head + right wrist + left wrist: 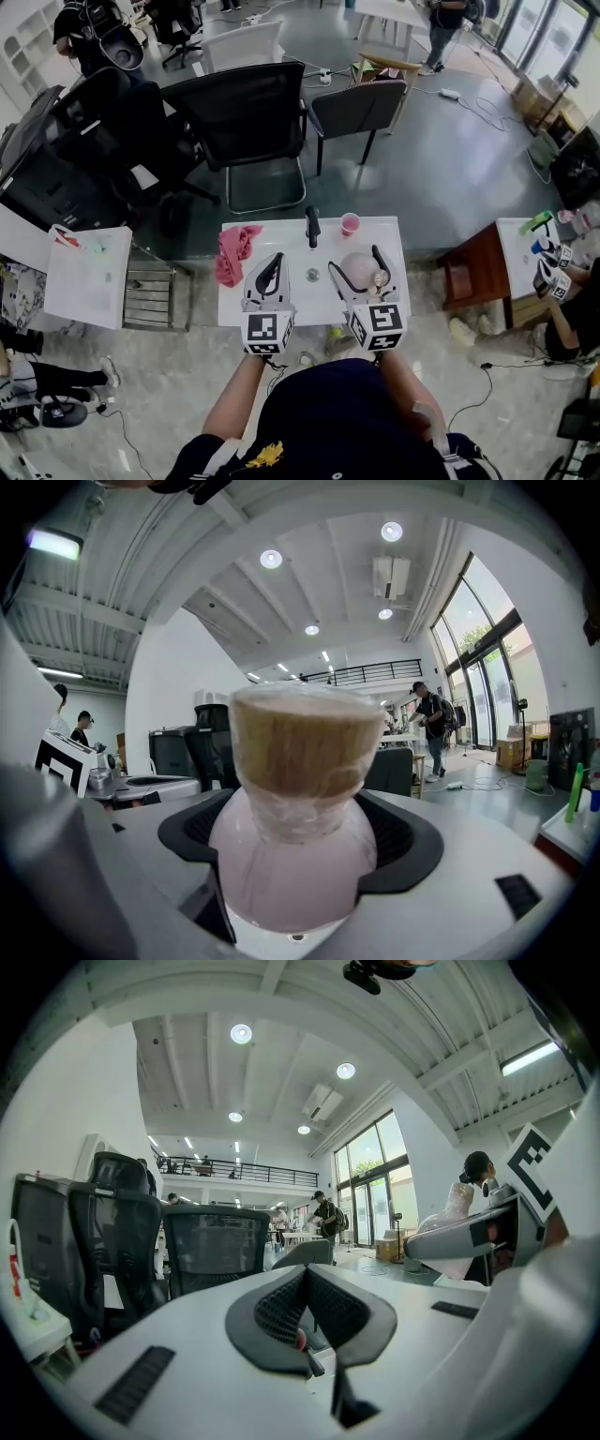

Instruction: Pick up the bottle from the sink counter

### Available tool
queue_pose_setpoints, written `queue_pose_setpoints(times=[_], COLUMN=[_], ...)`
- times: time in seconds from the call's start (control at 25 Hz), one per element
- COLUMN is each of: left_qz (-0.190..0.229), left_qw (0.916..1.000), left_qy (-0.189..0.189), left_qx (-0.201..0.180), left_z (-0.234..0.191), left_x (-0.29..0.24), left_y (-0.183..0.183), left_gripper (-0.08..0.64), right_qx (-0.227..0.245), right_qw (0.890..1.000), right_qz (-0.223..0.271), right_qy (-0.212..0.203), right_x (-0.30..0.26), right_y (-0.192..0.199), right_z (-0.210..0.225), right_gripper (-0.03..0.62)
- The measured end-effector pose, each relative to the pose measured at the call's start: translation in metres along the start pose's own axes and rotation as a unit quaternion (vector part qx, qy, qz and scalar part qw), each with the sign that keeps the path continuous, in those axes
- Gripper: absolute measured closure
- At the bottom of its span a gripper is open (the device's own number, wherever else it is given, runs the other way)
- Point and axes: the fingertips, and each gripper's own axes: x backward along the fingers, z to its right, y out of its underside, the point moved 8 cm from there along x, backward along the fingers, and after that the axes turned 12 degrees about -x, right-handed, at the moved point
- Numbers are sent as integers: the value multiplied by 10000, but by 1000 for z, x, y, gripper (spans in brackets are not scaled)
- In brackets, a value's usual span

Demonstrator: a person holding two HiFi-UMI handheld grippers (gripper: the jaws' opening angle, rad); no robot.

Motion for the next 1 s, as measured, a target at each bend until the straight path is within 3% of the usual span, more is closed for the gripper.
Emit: queue_pose_setpoints(times=[1.0], left_qz=[224], left_qw=[9995], left_qy=[174], left_qx=[-101], left_z=[6], left_x=[0], left_y=[-17], left_gripper=[545], right_qx=[36], right_qw=[10000], right_qz=[44], right_qy=[-35], right_x=[6], right_y=[-7], right_z=[-7], right_gripper=[160])
